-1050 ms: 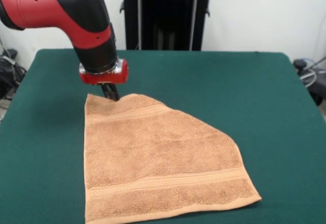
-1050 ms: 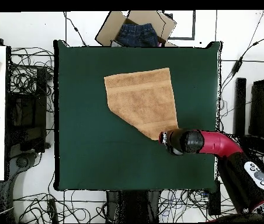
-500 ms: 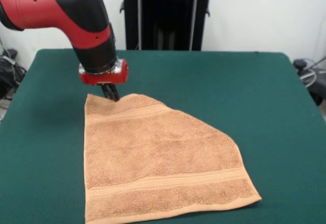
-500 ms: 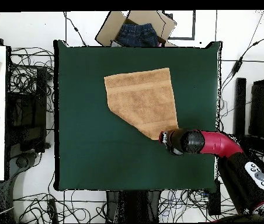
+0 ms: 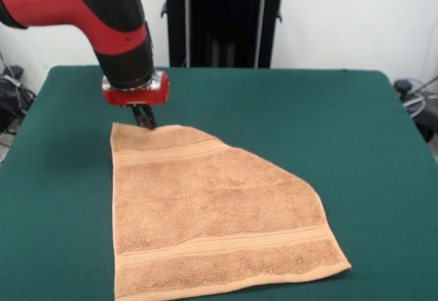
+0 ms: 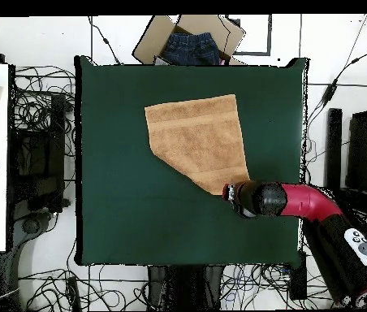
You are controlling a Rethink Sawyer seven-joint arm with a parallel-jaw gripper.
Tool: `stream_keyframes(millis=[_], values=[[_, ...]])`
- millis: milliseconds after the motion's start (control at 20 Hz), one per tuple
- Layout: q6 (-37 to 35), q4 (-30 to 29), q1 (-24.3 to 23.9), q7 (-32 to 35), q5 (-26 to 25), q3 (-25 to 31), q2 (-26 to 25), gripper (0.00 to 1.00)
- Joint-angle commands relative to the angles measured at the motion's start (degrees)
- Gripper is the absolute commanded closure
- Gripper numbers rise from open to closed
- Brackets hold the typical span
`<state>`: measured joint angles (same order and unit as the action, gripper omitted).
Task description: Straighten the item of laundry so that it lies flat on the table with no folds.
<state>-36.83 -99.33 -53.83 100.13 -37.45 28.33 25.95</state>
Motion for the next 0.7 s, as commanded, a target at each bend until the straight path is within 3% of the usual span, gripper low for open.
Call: stream_keyframes(millis=[50, 700], values=[[-2.9, -4.8, -2.1, -9.9, 0.5, 4.9, 5.5, 1.0], [0.1, -6.2, -7.4, -11.5, -3.0, 5.7, 3.2, 1.0]])
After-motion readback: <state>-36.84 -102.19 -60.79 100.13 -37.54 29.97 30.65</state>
